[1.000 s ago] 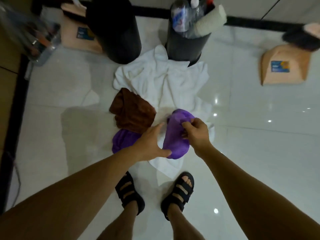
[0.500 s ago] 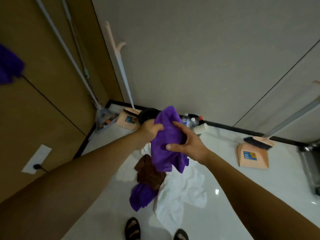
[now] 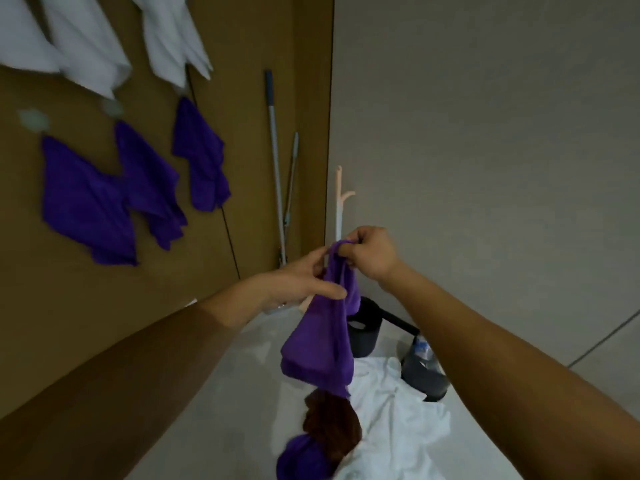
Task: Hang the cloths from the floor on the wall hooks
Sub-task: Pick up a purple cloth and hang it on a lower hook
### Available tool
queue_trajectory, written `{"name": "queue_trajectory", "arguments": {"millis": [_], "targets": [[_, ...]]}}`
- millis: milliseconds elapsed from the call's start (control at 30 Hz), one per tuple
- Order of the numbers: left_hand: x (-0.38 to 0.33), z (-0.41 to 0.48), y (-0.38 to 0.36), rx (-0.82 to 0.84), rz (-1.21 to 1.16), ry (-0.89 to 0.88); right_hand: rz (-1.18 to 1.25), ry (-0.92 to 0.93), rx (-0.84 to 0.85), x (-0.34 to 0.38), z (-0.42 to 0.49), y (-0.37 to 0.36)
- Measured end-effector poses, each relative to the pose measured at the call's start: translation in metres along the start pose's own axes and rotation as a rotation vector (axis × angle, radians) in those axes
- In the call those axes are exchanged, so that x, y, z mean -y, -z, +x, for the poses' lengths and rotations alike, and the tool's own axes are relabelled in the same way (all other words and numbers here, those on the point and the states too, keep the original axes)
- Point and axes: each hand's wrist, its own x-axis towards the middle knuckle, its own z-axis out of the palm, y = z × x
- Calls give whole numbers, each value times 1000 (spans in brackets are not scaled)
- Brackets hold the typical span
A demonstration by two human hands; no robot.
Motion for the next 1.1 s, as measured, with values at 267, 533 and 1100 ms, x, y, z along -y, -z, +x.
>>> {"name": "queue_trajectory", "arguments": {"millis": [267,533,1100], "targets": [[-9,-64,49,-517,357,-44,-126,187,107,76,-7,-36],[-45,-120,106,-352,324,-7,49,115,54,152,-14,-96],[-110,-182,171,-868,-314,-157,107,256,457,149,-40,-151]]}}
